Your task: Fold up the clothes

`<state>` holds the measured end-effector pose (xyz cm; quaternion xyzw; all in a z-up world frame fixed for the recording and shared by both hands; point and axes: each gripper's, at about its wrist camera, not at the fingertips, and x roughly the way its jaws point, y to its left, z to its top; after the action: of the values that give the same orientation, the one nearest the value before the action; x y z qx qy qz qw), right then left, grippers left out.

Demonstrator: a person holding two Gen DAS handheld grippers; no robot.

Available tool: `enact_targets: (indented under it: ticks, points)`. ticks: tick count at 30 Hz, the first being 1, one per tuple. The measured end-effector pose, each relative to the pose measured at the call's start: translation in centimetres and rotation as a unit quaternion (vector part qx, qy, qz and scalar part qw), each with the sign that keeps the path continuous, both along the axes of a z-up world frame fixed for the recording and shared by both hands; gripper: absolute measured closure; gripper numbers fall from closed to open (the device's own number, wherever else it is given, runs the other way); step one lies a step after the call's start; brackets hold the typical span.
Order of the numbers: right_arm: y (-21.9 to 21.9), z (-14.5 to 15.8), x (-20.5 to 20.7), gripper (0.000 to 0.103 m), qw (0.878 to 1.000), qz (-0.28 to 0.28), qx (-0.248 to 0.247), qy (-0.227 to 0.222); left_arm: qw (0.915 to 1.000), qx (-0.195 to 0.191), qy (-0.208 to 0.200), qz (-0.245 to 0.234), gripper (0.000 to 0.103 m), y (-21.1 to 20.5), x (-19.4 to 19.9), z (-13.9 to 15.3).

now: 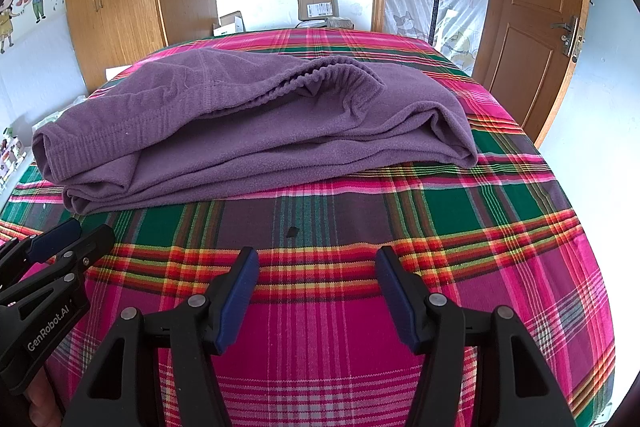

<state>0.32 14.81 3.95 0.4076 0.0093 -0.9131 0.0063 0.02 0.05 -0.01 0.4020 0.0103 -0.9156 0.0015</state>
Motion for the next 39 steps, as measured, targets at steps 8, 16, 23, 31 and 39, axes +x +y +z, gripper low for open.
enact_targets:
  ticks: [8,16,23,31,39]
  points:
    - [0.1,0.0,0.1,0.042,1.000,0.000,0.001,0.002,0.9999,-0.004,0.004,0.012,0.058,0.3,0.1,0.2]
    - [-0.2,0.1,0.0,0.041,1.000,-0.001,0.001,0.002,0.9999,-0.005,0.004,0.013,0.058,0.3,0.3,0.2]
    - [-0.1,0.2,0.0,0.041,1.000,0.000,-0.002,0.001,0.9998,-0.006,0.005,0.018,0.058,0.4,0.4,0.2]
    - [-0.9,0.2,-0.2,0.026,1.000,0.022,-0.004,-0.009,0.9997,-0.009,0.007,0.020,0.058,0.3,0.4,0.2]
    - [-1.1,0.3,-0.4,0.024,1.000,0.022,-0.001,-0.011,0.9997,-0.009,0.009,0.021,0.057,0.2,0.5,0.2]
